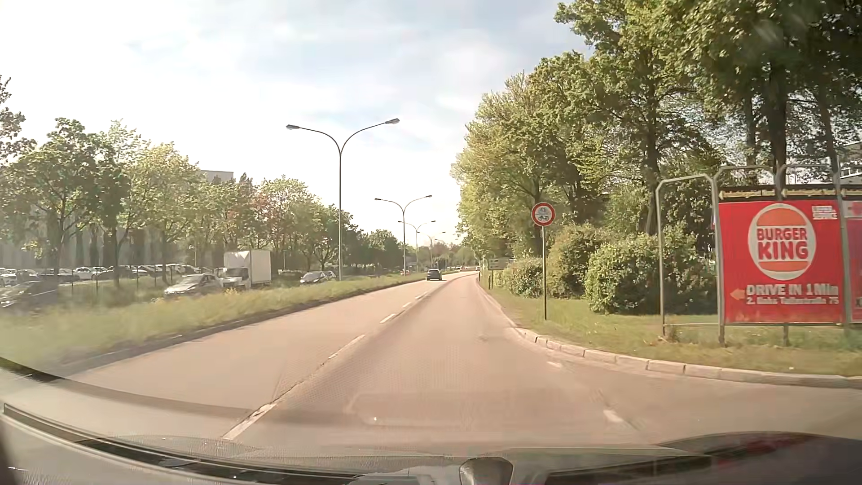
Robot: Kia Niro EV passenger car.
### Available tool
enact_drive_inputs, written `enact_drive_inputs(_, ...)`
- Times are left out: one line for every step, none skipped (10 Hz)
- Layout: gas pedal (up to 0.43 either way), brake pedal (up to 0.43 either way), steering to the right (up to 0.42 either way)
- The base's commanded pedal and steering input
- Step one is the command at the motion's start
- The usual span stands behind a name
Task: Follow the waypoints while adhering to traffic rules and regulations
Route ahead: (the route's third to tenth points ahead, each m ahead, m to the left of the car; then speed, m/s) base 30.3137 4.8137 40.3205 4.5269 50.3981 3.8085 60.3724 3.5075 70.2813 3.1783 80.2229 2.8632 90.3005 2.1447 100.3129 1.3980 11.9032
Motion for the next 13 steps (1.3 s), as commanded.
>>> enact_drive_inputs(0.079, 0.000, 0.004)
enact_drive_inputs(0.079, 0.000, 0.004)
enact_drive_inputs(0.079, 0.000, 0.004)
enact_drive_inputs(0.079, 0.000, 0.004)
enact_drive_inputs(0.079, 0.000, 0.004)
enact_drive_inputs(0.079, 0.000, 0.004)
enact_drive_inputs(0.079, 0.000, 0.004)
enact_drive_inputs(0.079, 0.000, 0.004)
enact_drive_inputs(0.079, 0.000, 0.004)
enact_drive_inputs(0.079, 0.000, 0.004)
enact_drive_inputs(0.079, 0.000, 0.004)
enact_drive_inputs(0.079, 0.000, 0.004)
enact_drive_inputs(0.079, 0.000, 0.005)
